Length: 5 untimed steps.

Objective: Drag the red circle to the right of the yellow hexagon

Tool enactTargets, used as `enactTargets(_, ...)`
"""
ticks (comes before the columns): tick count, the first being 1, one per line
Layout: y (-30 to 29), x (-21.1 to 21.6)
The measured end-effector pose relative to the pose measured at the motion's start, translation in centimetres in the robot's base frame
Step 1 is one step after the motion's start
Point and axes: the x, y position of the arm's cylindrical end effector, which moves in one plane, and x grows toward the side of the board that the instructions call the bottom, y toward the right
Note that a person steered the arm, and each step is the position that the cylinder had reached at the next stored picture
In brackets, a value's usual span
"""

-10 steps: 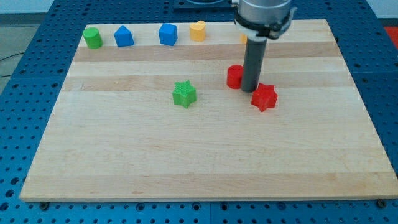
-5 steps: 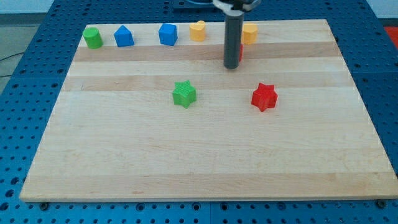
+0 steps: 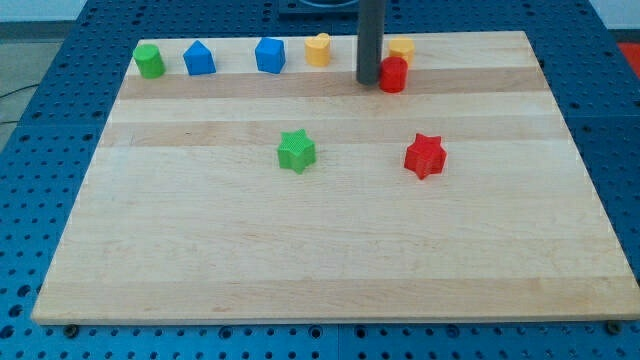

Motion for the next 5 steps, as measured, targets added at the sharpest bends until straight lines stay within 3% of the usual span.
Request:
enactTargets(1, 3.4, 2.8)
enactTargets(2, 6.2, 2.7)
enactTargets(3, 3.0, 2.6)
enactTargets(4, 0.3, -0.3)
enactTargets(5, 0.7, -0.3)
